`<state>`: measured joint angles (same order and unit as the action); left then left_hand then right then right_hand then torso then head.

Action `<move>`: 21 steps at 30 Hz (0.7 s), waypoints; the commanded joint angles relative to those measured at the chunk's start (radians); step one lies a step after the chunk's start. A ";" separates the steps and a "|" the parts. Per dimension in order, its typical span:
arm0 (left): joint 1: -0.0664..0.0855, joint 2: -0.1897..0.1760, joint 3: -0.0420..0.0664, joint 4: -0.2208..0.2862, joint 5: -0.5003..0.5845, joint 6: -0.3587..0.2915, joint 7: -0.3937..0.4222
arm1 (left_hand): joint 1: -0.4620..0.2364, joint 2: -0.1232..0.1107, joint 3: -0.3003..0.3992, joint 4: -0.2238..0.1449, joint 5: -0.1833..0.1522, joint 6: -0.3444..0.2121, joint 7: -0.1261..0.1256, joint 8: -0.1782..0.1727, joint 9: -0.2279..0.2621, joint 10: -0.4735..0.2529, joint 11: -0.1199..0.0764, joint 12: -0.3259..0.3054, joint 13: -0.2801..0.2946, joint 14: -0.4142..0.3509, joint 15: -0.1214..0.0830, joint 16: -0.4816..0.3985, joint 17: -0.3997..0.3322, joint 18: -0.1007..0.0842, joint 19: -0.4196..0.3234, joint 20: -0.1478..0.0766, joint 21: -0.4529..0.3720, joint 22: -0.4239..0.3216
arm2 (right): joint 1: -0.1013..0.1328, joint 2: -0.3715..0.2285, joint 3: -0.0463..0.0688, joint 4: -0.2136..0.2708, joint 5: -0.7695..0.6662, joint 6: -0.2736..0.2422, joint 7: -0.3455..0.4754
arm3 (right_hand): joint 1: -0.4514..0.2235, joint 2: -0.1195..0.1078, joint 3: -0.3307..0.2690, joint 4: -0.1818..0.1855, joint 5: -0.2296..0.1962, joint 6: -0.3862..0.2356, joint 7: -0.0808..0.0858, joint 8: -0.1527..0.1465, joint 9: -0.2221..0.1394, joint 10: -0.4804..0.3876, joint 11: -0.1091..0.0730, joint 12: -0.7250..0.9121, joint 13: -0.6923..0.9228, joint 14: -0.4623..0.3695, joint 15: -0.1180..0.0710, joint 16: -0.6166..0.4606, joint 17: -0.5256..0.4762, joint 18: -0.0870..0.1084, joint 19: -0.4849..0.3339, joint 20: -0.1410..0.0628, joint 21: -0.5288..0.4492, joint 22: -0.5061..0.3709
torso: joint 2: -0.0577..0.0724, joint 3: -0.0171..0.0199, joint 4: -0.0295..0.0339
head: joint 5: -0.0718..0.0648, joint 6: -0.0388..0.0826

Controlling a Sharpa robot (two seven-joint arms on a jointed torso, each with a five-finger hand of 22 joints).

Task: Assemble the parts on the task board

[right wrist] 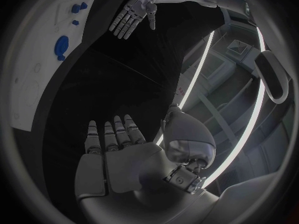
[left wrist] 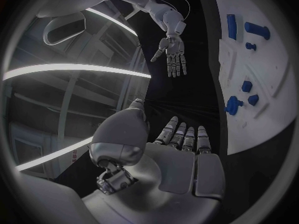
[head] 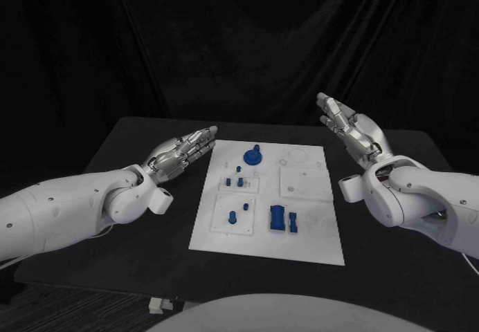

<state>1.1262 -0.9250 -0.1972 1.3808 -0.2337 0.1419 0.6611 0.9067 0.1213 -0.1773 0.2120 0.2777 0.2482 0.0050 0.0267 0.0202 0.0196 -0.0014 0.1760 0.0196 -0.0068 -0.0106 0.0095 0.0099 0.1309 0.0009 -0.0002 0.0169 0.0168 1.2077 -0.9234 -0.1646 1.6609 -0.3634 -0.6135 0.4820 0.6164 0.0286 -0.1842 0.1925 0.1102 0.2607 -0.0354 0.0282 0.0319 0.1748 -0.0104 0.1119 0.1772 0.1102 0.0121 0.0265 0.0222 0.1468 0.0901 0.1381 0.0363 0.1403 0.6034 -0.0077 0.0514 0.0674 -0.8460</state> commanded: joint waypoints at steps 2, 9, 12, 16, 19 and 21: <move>-0.008 0.017 0.019 0.022 0.037 -0.128 -0.014 | -0.321 -0.042 0.053 -0.064 -0.097 -0.084 -0.005 -0.027 -0.020 -0.020 0.001 -0.061 -0.020 0.007 0.011 -0.010 -0.010 -0.039 -0.001 0.000 -0.017 -0.017 | -0.042 0.037 0.040 -0.024 0.127 -0.062 0.011 | -0.217 -0.029 0.065 -0.068 -0.038 -0.087 0.035 -0.028 -0.032 -0.063 0.010 -0.039 -0.061 -0.033 -0.012 -0.026 -0.022 -0.044 -0.090 -0.051 -0.036 -0.048 | -0.014 0.0019 -0.0127 | -0.014 0.052; -0.028 0.054 0.071 0.071 0.094 -0.355 -0.051 | -0.471 -0.121 0.090 -0.100 -0.138 -0.120 -0.005 -0.027 -0.020 -0.020 0.001 -0.085 -0.020 0.007 0.011 -0.010 -0.010 -0.039 -0.001 0.000 -0.017 -0.017 | -0.126 0.114 0.131 -0.073 0.299 -0.131 0.031 | -0.316 -0.029 0.098 -0.101 -0.110 -0.123 0.035 -0.028 -0.032 -0.082 0.010 -0.112 -0.087 -0.110 -0.012 -0.026 -0.022 -0.044 -0.090 -0.138 -0.036 -0.067 | -0.040 0.0052 -0.0346 | -0.044 0.162; -0.036 0.069 0.092 0.091 0.118 -0.450 -0.066 | -0.520 -0.121 0.090 -0.100 -0.154 -0.121 -0.005 -0.027 -0.020 -0.020 0.001 -0.089 -0.020 0.007 0.011 -0.010 -0.010 -0.039 -0.001 0.000 -0.017 -0.017 | -0.145 0.132 0.151 -0.084 0.338 -0.146 0.035 | -0.347 -0.029 0.100 -0.103 -0.110 -0.139 0.035 -0.028 -0.032 -0.082 0.010 -0.112 -0.093 -0.110 -0.012 -0.026 -0.022 -0.044 -0.090 -0.138 -0.036 -0.140 | -0.048 0.0062 -0.0414 | -0.054 0.196; -0.047 0.090 0.121 0.118 0.150 -0.578 -0.087 | -0.572 -0.121 0.100 -0.120 -0.162 -0.147 -0.005 -0.027 -0.020 -0.020 0.001 -0.096 -0.020 0.007 0.011 -0.010 -0.010 -0.039 -0.001 0.000 -0.017 -0.017 | -0.157 0.143 0.164 -0.091 0.362 -0.156 0.038 | -0.382 -0.029 0.112 -0.114 -0.110 -0.157 0.035 -0.028 -0.032 -0.083 0.010 -0.112 -0.103 -0.110 -0.012 -0.026 -0.022 -0.044 -0.090 -0.138 -0.036 -0.140 | -0.055 0.0072 -0.0479 | -0.063 0.228; -0.055 0.106 0.143 0.138 0.174 -0.673 -0.102 | -0.610 -0.121 0.101 -0.121 -0.176 -0.148 -0.005 -0.027 -0.020 -0.020 0.001 -0.101 -0.020 0.007 0.011 -0.010 -0.010 -0.039 -0.001 0.000 -0.017 -0.017 | -0.158 0.143 0.165 -0.091 0.363 -0.156 0.038 | -0.407 -0.029 0.184 -0.192 -0.110 -0.160 0.035 -0.028 -0.032 -0.095 0.010 -0.112 -0.177 -0.110 -0.012 -0.026 -0.022 -0.044 -0.090 -0.138 -0.036 -0.140 | -0.058 0.0075 -0.0505 | -0.066 0.242; -0.061 0.116 0.156 0.151 0.189 -0.732 -0.112 | -0.632 -0.121 0.177 -0.130 -0.183 -0.151 -0.005 -0.027 -0.020 -0.020 0.001 -0.101 -0.020 0.007 0.011 -0.010 -0.010 -0.039 -0.001 0.000 -0.017 -0.017 | -0.158 0.143 0.165 -0.091 0.363 -0.156 0.038 | -0.422 -0.029 0.184 -0.192 -0.110 -0.170 0.035 -0.028 -0.032 -0.097 0.010 -0.112 -0.177 -0.110 -0.012 -0.026 -0.022 -0.044 -0.090 -0.138 -0.036 -0.140 | -0.059 0.0077 -0.0513 | -0.067 0.246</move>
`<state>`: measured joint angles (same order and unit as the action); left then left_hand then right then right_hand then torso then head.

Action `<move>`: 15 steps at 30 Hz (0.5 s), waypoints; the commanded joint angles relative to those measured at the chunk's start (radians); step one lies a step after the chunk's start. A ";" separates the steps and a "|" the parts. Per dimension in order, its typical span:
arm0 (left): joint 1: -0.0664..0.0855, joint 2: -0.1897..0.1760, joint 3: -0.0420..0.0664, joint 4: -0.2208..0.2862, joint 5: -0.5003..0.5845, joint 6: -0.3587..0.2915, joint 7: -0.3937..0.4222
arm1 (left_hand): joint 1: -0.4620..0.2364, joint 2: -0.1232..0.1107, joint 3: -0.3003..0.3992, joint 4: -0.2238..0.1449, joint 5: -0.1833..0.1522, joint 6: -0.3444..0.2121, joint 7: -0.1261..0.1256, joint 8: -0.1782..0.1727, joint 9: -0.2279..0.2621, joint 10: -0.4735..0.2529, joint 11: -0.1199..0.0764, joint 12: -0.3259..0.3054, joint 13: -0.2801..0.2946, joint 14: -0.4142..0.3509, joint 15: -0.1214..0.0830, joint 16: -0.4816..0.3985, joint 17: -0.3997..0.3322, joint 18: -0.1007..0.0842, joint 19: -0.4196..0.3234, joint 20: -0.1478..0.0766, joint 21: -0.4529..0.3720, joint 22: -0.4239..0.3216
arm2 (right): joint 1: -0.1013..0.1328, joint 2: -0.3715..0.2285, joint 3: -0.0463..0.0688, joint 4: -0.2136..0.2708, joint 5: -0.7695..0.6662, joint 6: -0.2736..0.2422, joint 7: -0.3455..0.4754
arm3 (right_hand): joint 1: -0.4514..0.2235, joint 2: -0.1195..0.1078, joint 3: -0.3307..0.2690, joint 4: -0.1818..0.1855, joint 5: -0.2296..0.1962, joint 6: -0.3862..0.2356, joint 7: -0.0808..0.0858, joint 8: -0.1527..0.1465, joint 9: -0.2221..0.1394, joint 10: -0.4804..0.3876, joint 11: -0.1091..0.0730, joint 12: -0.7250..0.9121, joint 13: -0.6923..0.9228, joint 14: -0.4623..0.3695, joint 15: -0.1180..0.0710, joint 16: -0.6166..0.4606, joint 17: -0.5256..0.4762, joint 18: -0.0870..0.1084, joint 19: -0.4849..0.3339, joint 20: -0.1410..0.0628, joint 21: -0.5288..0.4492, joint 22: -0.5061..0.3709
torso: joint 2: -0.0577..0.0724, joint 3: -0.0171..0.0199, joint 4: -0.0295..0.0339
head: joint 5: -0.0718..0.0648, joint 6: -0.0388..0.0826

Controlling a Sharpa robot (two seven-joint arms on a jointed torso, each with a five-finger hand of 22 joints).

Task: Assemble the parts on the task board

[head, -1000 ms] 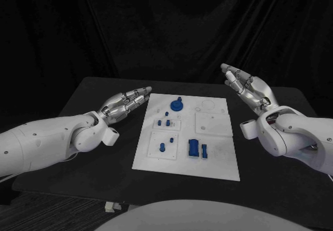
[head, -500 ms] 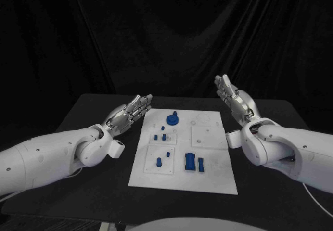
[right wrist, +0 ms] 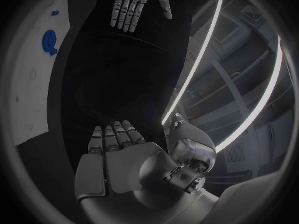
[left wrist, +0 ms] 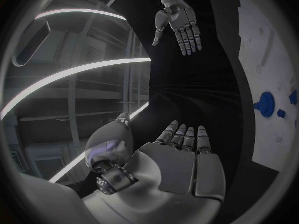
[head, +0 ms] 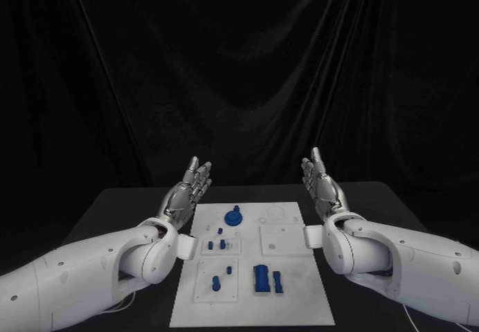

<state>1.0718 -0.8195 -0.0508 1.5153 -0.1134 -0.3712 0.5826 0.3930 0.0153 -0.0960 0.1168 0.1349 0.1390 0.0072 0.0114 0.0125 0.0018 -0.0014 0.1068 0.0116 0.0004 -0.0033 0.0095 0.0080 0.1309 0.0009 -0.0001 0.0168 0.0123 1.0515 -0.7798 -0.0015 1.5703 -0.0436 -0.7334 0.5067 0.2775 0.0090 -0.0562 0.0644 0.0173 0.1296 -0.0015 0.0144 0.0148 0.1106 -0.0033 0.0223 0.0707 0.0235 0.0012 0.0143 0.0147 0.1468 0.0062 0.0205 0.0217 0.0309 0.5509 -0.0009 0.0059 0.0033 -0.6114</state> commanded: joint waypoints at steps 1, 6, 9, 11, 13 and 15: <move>-0.008 0.014 0.016 0.022 0.074 -0.244 -0.038 | -0.128 -0.015 0.096 -0.040 -0.043 -0.042 -0.007 -0.011 -0.013 -0.002 0.001 -0.107 -0.012 0.000 0.003 -0.010 -0.008 -0.039 -0.001 0.000 -0.017 -0.012 | -0.002 0.000 0.002 0.000 0.044 -0.037 0.013 | -0.090 -0.009 0.056 -0.064 -0.017 -0.042 0.002 -0.014 -0.015 -0.033 0.003 -0.022 -0.071 -0.024 -0.001 -0.014 -0.015 -0.044 -0.006 -0.020 -0.022 -0.031 | -0.007 0.0009 -0.0059 | -0.003 0.011; -0.018 0.032 0.040 0.045 0.101 -0.351 -0.055 | -0.174 -0.015 0.096 -0.117 -0.057 -0.062 -0.007 -0.011 -0.013 -0.002 0.001 -0.107 -0.012 0.000 0.003 -0.010 -0.008 -0.039 -0.001 0.000 -0.017 -0.012 | -0.002 0.000 0.002 0.000 0.044 -0.037 0.013 | -0.106 -0.009 0.056 -0.064 -0.017 -0.056 0.002 -0.014 -0.015 -0.033 0.003 -0.022 -0.071 -0.024 -0.001 -0.014 -0.015 -0.044 -0.006 -0.020 -0.022 -0.031 | -0.007 0.0009 -0.0059 | -0.003 0.011; -0.020 0.037 0.047 0.051 0.110 -0.384 -0.060 | -0.198 -0.015 0.096 -0.117 -0.060 -0.065 -0.007 -0.011 -0.013 -0.002 0.001 -0.107 -0.012 0.000 0.003 -0.010 -0.008 -0.039 -0.001 0.000 -0.017 -0.012 | -0.002 0.000 0.002 0.000 0.044 -0.037 0.013 | -0.183 -0.009 0.056 -0.064 -0.017 -0.130 0.002 -0.014 -0.015 -0.111 0.003 -0.022 -0.071 -0.024 -0.001 -0.014 -0.015 -0.044 -0.006 -0.020 -0.022 -0.031 | -0.007 0.0009 -0.0059 | -0.003 0.011; -0.021 0.039 0.050 0.054 0.112 -0.395 -0.062 | -0.211 -0.015 0.096 -0.117 -0.060 -0.066 -0.007 -0.011 -0.013 -0.002 0.001 -0.107 -0.012 0.000 0.003 -0.010 -0.008 -0.039 -0.001 0.000 -0.017 -0.012 | -0.002 0.000 0.002 0.000 0.044 -0.037 0.013 | -0.277 -0.009 0.056 -0.064 -0.017 -0.130 0.002 -0.014 -0.015 -0.111 0.003 -0.022 -0.071 -0.024 -0.001 -0.014 -0.015 -0.044 -0.006 -0.020 -0.022 -0.031 | -0.007 0.0009 -0.0059 | -0.003 0.011; -0.022 0.040 0.051 0.055 0.113 -0.399 -0.063 | -0.222 -0.015 0.096 -0.117 -0.135 -0.065 -0.007 -0.011 -0.013 -0.002 0.001 -0.107 -0.012 0.000 0.003 -0.010 -0.008 -0.039 -0.001 0.000 -0.017 -0.012 | -0.002 0.000 0.002 0.000 0.044 -0.037 0.013 | -0.277 -0.009 0.056 -0.064 -0.017 -0.130 0.002 -0.014 -0.015 -0.111 0.003 -0.022 -0.071 -0.024 -0.001 -0.014 -0.015 -0.044 -0.006 -0.020 -0.022 -0.031 | -0.007 0.0009 -0.0059 | -0.003 0.011; -0.022 0.040 0.051 0.055 0.113 -0.399 -0.063 | -0.238 -0.015 0.096 -0.117 -0.135 -0.066 -0.007 -0.011 -0.013 -0.002 0.001 -0.107 -0.012 0.000 0.003 -0.010 -0.008 -0.039 -0.001 0.000 -0.017 -0.012 | -0.002 0.000 0.002 0.000 0.044 -0.037 0.013 | -0.277 -0.009 0.056 -0.064 -0.017 -0.130 0.002 -0.014 -0.015 -0.111 0.003 -0.022 -0.071 -0.024 -0.001 -0.014 -0.015 -0.044 -0.006 -0.020 -0.022 -0.031 | -0.007 0.0009 -0.0059 | -0.003 0.011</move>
<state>1.0514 -0.7815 -0.0013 1.5673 -0.0200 -0.7154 0.5225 0.2134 0.0071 -0.0065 0.0274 0.0607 0.0916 -0.0002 0.0114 0.0124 0.0018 -0.0014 0.0255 0.0114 0.0004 -0.0033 0.0095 0.0078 0.1308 0.0009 -0.0001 0.0168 0.0113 1.0515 -0.7798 -0.0012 1.5696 -0.0039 -0.7545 0.5129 0.0078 0.0053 -0.0013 -0.0013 0.0173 0.0053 0.0022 0.0144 0.0106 0.0086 0.0018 0.0110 0.0052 0.0062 0.0010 0.0143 0.0145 0.1467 0.0031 0.0115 0.0217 0.0101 0.5444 0.0000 0.0002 -0.0002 -0.5999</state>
